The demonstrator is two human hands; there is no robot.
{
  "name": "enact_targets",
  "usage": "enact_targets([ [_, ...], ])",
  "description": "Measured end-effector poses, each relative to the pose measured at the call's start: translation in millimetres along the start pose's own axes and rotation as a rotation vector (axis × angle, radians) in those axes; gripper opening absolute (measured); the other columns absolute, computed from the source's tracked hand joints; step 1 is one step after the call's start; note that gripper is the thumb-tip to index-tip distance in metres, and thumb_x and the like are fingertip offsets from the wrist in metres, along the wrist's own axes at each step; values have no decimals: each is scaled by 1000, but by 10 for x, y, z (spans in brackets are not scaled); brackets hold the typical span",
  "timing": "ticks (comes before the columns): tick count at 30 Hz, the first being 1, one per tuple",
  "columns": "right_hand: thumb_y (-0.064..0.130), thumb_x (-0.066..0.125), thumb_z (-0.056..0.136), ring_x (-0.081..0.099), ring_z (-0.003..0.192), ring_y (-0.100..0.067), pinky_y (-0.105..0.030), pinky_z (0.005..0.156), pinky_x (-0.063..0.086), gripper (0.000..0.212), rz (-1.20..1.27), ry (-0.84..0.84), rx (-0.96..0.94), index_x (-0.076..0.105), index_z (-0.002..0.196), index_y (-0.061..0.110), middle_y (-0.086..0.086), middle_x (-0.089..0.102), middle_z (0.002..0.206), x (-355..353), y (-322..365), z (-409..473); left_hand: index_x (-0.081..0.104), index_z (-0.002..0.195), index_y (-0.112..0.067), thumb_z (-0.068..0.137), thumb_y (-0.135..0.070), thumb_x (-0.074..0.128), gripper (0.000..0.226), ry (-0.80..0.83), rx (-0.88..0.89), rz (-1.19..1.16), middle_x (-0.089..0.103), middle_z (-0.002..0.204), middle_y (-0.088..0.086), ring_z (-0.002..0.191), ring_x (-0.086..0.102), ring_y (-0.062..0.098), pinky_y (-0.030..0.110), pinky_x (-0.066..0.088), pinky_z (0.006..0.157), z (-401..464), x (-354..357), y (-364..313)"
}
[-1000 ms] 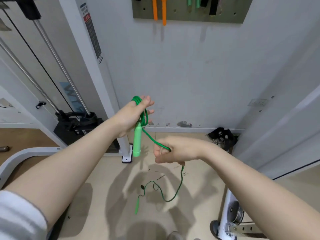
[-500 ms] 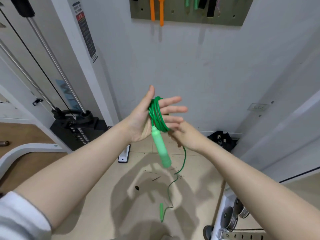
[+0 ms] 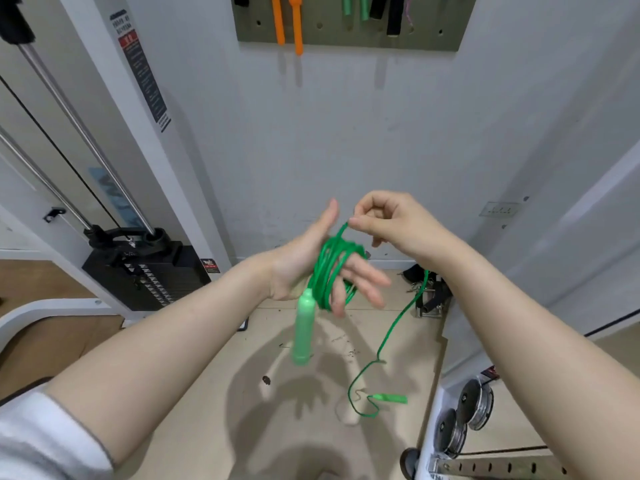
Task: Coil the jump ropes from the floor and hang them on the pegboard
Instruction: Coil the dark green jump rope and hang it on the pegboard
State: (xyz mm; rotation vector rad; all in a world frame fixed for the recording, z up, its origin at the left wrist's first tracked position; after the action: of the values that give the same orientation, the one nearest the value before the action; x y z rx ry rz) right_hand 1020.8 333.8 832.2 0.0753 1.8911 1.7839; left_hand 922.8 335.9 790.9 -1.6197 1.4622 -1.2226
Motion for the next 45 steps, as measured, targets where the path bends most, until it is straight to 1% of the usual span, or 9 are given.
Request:
enact_targets([
  [5, 18, 40, 98, 41, 42, -9, -26, 51, 36, 20, -69, 206, 199, 54, 95, 5, -3, 48, 53, 440, -546, -197, 65, 111, -11, 78, -77, 10, 91, -212, 399, -425, 69, 106, 10, 71, 71, 19, 29, 57, 69, -25, -308, -558],
  [10, 11, 55, 91, 35, 36, -10, -19, 37, 37, 15, -334, 654, 280, 50, 105, 13, 2, 44, 56, 684, -441, -503, 24, 146, -18, 91, -63, 13, 73, -599, 162, -112, 26, 153, 0, 133, 40, 20, 38, 33, 110, 143, -842, -24],
  [15, 17, 66, 85, 39, 36, -2, -15, 42, 38, 10, -290, 234, 2, 67, 78, 10, 10, 45, 40, 199, 56, -90, 42, 133, -23, 83, -70, 3, 79, -391, -109, 85, 58, 124, 8, 74, 67, 19, 22, 53, 71, 202, -453, 366],
  [19, 28, 61, 88, 39, 40, -3, -26, 51, 39, 28, -76, -44, 92, 57, 64, 15, 3, 42, 51, -41, -245, 132, 64, 108, -18, 56, -80, 2, 102, -149, -16, -44, 73, 90, 12, 37, 55, 17, 23, 37, 44, 73, -54, 87],
  [26, 11, 42, 96, 43, 39, -8, -27, 51, 44, 9, -129, 409, 194, 49, 90, 11, -2, 47, 53, 1001, -438, -65, 44, 133, -22, 88, -66, 6, 74, -578, 350, -341, 55, 132, 11, 80, 69, 19, 23, 56, 71, -208, -827, -164],
  [32, 10, 53, 93, 32, 28, -6, -20, 43, 47, 38, -146, 899, 302, 44, 130, 8, -1, 60, 54, 1246, -88, -421, 35, 142, -25, 47, -101, 21, 122, -895, -9, 193, 40, 147, 2, 127, 47, 20, 41, 28, 112, -524, -1498, 460],
  [35, 5, 52, 91, 33, 30, -1, -16, 39, 40, 10, 14, 585, 100, 62, 90, 8, 8, 48, 41, 1058, 307, -81, 53, 125, -13, 73, -86, 6, 101, -603, -161, 202, 62, 120, 11, 84, 67, 24, 31, 52, 77, -498, -1277, 615],
  [40, 15, 62, 87, 35, 39, -1, -16, 41, 36, 23, 31, -61, -12, 59, 64, 15, 12, 42, 44, 735, 177, 433, 71, 100, -1, 60, -82, -4, 117, -125, -87, 9, 72, 85, 20, 30, 46, 19, 21, 34, 40, -661, -726, 251],
  [45, 41, 43, 95, 40, 41, -12, -21, 42, 38, 44, -151, 244, 171, 61, 75, 7, -3, 42, 53, 1529, -172, 358, 68, 109, -14, 76, -74, 6, 92, -257, 362, -212, 73, 91, 8, 40, 57, 11, 17, 44, 45, -961, -1091, -311],
])
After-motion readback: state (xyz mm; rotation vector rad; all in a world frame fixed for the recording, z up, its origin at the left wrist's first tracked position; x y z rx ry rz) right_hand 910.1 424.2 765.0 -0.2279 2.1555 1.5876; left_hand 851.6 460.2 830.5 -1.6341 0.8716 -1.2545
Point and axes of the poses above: each hand's wrist, its own z-axis towards the middle knuckle, its own x-axis out of the palm, y = z × x, the point moved 9 cm from there along z, towards the middle knuckle
